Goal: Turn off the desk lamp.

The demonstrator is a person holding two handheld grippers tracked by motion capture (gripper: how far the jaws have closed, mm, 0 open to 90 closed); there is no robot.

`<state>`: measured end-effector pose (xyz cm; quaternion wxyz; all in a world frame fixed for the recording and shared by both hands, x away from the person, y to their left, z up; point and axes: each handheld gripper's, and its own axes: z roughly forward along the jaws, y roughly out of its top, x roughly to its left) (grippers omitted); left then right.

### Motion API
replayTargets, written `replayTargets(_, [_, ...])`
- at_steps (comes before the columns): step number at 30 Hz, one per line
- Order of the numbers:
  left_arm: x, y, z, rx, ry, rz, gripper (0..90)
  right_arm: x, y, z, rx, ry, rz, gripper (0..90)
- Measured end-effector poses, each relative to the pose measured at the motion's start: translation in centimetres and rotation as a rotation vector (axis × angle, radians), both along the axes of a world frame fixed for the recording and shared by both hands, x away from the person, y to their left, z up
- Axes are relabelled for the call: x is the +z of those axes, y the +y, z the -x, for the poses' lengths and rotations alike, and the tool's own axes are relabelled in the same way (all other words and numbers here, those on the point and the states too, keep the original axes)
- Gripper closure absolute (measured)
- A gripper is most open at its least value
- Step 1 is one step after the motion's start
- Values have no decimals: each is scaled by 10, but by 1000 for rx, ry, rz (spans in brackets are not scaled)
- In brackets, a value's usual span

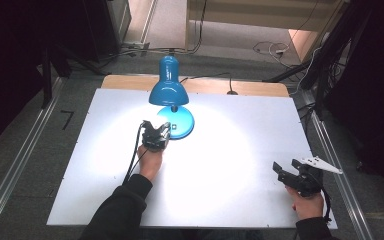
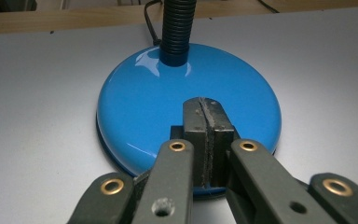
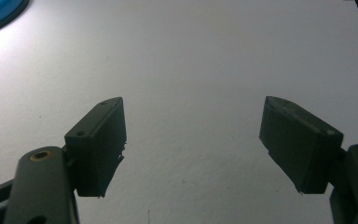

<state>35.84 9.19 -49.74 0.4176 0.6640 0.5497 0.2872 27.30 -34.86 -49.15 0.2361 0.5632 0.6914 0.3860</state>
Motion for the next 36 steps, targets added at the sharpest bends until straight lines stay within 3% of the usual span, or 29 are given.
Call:
replayTargets(12, [-2,-7,-9,-15,6,9,900,0,0,0,0,1,-1,214])
replayTargets(36, [-6,-13,-16,-21,22,-16,900,0,0,0,4,1,0,215])
